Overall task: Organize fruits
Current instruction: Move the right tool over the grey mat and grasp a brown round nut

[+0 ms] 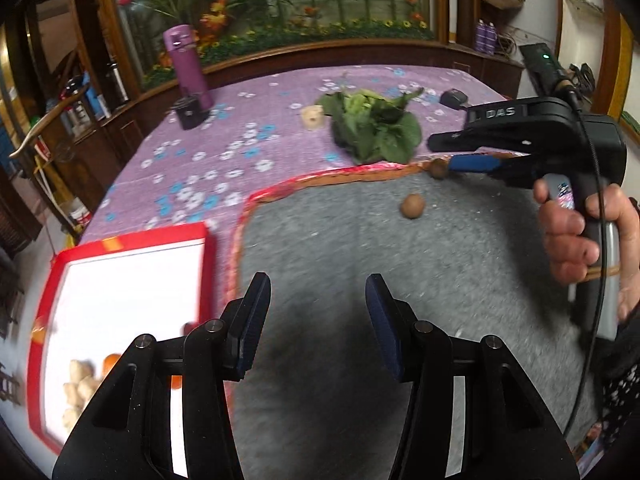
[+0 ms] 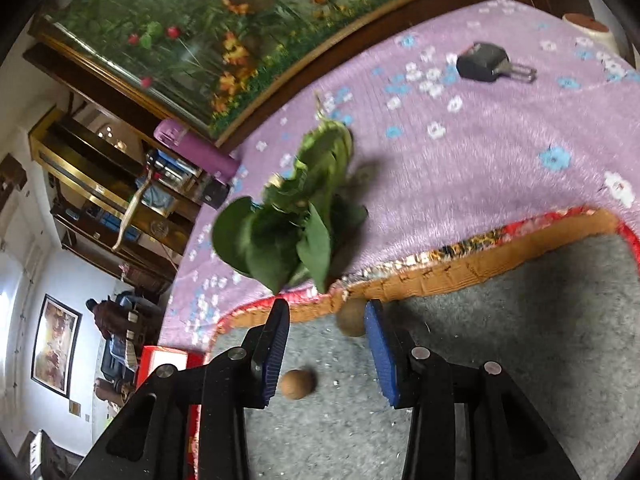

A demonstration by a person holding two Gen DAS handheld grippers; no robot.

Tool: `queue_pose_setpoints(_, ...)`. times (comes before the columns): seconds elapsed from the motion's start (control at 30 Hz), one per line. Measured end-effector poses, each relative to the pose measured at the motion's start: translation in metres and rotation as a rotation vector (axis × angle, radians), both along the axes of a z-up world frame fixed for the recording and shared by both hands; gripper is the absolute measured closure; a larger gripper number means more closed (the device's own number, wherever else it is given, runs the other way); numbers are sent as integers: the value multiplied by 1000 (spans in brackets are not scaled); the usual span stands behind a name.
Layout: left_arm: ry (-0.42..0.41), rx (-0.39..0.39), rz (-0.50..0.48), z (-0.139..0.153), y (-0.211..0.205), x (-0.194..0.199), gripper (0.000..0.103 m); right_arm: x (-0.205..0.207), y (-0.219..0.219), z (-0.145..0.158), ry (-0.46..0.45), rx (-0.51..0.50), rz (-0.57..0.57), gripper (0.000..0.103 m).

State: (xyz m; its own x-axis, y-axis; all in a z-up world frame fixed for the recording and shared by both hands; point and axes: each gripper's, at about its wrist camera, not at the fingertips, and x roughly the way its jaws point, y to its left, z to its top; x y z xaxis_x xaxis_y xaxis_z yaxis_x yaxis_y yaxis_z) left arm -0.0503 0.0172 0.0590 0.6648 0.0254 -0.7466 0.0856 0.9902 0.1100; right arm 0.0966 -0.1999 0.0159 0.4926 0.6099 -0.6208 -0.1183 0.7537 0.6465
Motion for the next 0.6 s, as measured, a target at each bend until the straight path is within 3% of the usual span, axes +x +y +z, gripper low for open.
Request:
queue_pose_setpoints(0.33,25,-56,-13,-12,-26,32,54,15,8,-12,32,-80,12,66)
queue_pose_setpoints(0.47,27,-52,-32,-14,-37,39,54,17,14,-10,28,-143,21,76)
queue_pose_setpoints(0.6,29,-41,-53,-14,-49,47,54,20,9,-12,49,-119,14,81)
